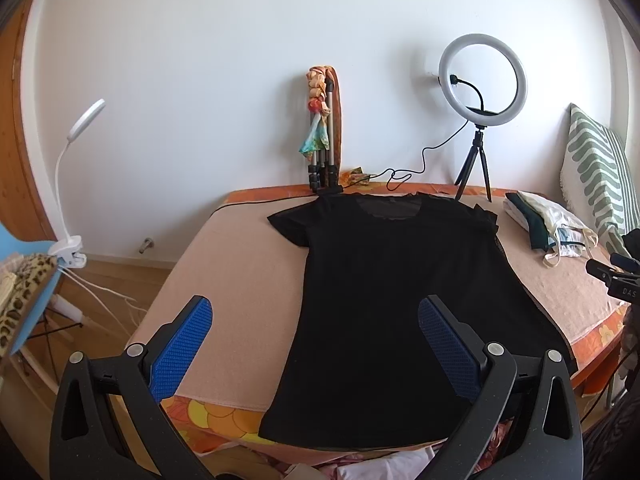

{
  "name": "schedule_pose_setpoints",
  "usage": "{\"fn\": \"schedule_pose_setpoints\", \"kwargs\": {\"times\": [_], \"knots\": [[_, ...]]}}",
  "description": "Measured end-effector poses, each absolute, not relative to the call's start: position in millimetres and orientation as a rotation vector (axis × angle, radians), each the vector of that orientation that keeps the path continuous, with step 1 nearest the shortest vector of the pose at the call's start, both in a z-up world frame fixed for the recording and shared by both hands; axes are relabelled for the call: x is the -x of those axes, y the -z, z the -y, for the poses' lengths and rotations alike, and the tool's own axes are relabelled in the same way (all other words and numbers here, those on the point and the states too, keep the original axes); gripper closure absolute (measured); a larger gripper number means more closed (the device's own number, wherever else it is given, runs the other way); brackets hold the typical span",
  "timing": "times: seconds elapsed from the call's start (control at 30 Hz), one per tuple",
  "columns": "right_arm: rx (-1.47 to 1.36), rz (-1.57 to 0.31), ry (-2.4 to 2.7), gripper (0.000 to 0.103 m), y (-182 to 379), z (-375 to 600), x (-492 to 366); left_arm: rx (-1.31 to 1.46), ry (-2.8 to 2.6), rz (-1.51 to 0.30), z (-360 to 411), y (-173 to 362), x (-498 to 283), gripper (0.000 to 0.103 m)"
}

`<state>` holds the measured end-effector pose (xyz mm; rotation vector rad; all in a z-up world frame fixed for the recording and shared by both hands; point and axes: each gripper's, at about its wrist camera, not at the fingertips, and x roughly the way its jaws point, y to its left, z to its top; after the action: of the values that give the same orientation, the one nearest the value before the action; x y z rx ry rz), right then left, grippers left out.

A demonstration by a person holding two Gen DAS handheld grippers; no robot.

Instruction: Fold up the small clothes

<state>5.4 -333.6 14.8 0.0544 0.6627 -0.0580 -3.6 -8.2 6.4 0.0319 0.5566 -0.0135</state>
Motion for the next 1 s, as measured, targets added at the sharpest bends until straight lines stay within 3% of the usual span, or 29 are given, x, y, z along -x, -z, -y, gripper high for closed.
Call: {"fn": "schedule_pose_setpoints", "kwargs": {"times": [1.0], "knots": [[-0.059,-0.662,0.055,0.000,-14.5,333.1,-6.3,-0.033,0.023,-0.557,14.3,-8.6,2.2,0.000]]}}
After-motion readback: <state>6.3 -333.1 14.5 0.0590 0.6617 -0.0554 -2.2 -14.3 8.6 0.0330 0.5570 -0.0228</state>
